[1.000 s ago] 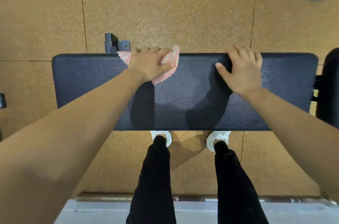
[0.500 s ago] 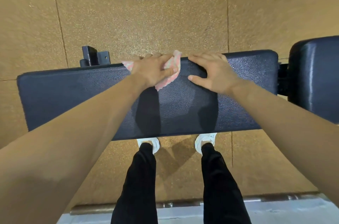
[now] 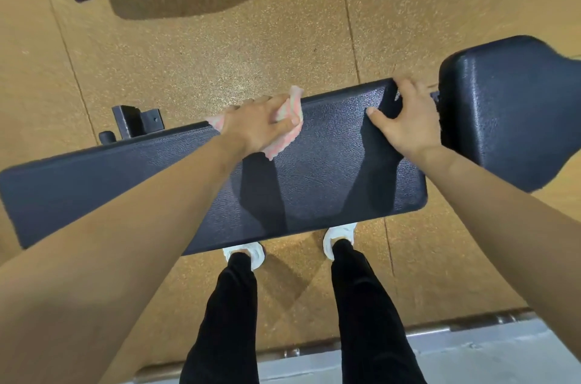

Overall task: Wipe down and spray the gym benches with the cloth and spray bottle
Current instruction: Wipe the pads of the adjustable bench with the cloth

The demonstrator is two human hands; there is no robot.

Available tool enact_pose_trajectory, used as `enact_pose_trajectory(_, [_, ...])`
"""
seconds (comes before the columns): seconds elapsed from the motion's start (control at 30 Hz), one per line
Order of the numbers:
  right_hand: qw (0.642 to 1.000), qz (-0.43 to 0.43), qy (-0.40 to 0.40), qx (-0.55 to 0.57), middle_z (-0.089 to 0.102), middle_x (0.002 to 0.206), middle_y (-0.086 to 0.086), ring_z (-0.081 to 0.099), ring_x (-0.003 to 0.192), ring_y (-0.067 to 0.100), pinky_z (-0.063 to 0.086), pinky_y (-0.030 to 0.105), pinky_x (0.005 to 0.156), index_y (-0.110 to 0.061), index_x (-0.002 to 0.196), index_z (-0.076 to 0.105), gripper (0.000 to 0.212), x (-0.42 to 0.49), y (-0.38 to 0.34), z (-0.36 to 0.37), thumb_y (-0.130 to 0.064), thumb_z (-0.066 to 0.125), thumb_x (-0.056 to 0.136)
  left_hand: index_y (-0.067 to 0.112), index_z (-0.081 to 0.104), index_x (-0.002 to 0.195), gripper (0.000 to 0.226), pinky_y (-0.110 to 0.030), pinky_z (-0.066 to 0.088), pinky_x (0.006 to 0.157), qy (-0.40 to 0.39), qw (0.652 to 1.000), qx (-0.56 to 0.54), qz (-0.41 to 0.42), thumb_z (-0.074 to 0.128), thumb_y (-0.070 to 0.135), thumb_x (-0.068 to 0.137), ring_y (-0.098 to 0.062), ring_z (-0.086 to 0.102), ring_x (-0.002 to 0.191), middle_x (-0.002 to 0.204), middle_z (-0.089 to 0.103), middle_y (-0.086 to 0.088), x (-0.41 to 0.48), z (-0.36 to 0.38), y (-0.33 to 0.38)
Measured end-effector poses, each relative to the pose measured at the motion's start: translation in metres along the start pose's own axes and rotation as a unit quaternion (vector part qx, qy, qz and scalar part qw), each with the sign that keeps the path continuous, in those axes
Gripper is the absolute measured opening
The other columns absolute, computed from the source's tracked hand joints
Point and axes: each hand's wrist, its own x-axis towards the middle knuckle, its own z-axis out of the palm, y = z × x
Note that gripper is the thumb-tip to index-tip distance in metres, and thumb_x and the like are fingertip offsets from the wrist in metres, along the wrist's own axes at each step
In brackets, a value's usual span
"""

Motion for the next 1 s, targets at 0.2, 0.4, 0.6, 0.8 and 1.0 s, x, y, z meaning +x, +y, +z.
enact_pose_trajectory(0.2, [0.987, -0.031, -0.044, 0.149, 0.047, 0.153, 0.0, 0.046, 0.14, 0.016, 0.035, 0.036, 0.12, -0.022, 0.149, 0.049, 0.069, 0.001, 0.029, -0.022, -0.032, 0.078, 0.087, 0.044, 0.022, 0.161, 0.068, -0.059, 0.03, 0.118, -0.015, 0.999, -0.026, 0.035, 0.041, 0.067, 0.1, -0.03, 0.043, 0.144, 0.159, 0.045, -0.001, 0.024, 0.002, 0.045])
enact_pose_trajectory(0.4, [0.965, 0.092, -0.045, 0.243, 0.064, 0.127, 0.003, 0.067, 0.1, 0.012, 0.054, 0.022, 0.088, -0.017, 0.143, 0.055, 0.056, -0.036, 0.065, -0.031, -0.026, 0.075, 0.092, 0.046, 0.016, 0.161, 0.071, -0.056, 0.032, 0.117, -0.008, 0.999, 0.008, 0.053, 0.039, 0.071, 0.098, -0.03, 0.041, 0.145, 0.161, 0.042, 0.001, 0.049, 0.011, 0.096])
enact_pose_trajectory(0.6, [0.953, 0.154, -0.077, 0.251, 0.068, 0.123, 0.003, 0.064, 0.105, 0.012, 0.048, 0.011, 0.091, -0.014, 0.134, 0.063, 0.042, -0.096, 0.093, -0.02, -0.019, 0.074, 0.093, 0.044, 0.013, 0.162, 0.074, -0.057, 0.034, 0.114, 0.01, 0.995, 0.037, 0.093, 0.044, 0.066, 0.098, -0.033, 0.042, 0.144, 0.16, 0.04, -0.002, 0.07, 0.018, 0.148])
enact_pose_trajectory(0.8, [0.938, 0.179, -0.091, 0.283, 0.066, 0.125, 0.0, 0.062, 0.112, 0.013, 0.048, 0.017, 0.095, -0.018, 0.136, 0.063, 0.044, -0.116, 0.107, -0.015, -0.019, 0.073, 0.093, 0.048, 0.035, 0.153, 0.059, -0.054, 0.029, 0.112, 0.046, 0.972, 0.15, 0.173, 0.046, 0.065, 0.098, -0.039, 0.035, 0.14, 0.162, 0.03, 0.004, 0.072, 0.029, 0.197])
enact_pose_trajectory(1.0, [0.925, 0.196, -0.061, 0.319, 0.07, 0.112, 0.003, 0.066, 0.098, 0.013, 0.053, 0.024, 0.094, -0.017, 0.118, 0.07, 0.025, -0.121, 0.113, -0.02, -0.014, 0.072, 0.093, 0.045, 0.053, 0.14, 0.047, -0.062, 0.007, 0.121, 0.085, 0.948, 0.18, 0.248, 0.046, 0.06, 0.096, -0.045, 0.008, 0.155, 0.168, 0.026, 0.005, 0.062, 0.049, 0.198])
